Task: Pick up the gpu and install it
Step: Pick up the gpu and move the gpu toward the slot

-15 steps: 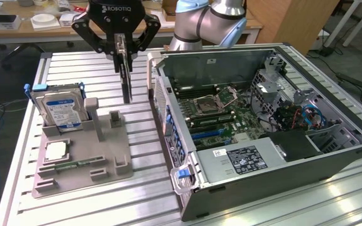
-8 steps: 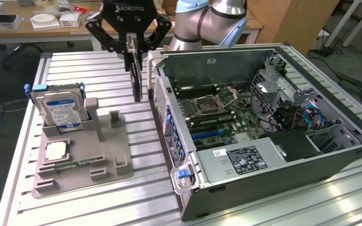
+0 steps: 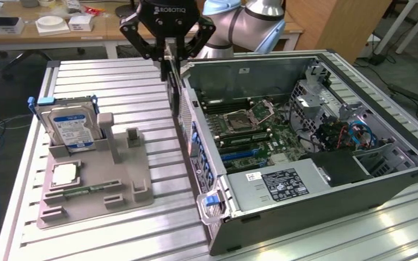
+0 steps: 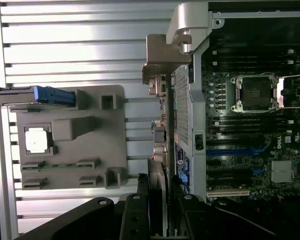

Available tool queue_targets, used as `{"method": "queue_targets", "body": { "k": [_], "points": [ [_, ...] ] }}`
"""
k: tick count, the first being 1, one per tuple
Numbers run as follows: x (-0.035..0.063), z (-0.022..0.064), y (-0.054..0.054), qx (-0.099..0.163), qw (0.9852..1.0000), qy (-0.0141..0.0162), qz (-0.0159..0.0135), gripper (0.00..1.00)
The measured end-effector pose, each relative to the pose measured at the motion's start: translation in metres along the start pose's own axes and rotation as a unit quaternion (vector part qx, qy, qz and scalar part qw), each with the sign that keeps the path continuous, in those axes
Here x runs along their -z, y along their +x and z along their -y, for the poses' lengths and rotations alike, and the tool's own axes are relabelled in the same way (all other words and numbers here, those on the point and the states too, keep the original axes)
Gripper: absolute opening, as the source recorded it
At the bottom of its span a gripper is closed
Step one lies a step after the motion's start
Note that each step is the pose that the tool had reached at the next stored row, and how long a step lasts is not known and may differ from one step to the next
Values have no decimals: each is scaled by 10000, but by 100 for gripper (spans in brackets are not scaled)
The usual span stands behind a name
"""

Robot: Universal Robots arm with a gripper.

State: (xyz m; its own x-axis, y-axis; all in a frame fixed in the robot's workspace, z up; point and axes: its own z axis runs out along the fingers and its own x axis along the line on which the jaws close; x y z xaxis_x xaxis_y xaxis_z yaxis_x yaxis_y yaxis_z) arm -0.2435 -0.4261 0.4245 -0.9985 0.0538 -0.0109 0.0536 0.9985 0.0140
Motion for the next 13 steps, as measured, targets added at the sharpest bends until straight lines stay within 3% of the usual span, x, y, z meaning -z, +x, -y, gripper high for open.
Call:
{"method": "queue_targets", "body": {
  "k": [13],
  "points": [
    [-22,-16,-295,0,10000,0,0,27]
  ]
}}
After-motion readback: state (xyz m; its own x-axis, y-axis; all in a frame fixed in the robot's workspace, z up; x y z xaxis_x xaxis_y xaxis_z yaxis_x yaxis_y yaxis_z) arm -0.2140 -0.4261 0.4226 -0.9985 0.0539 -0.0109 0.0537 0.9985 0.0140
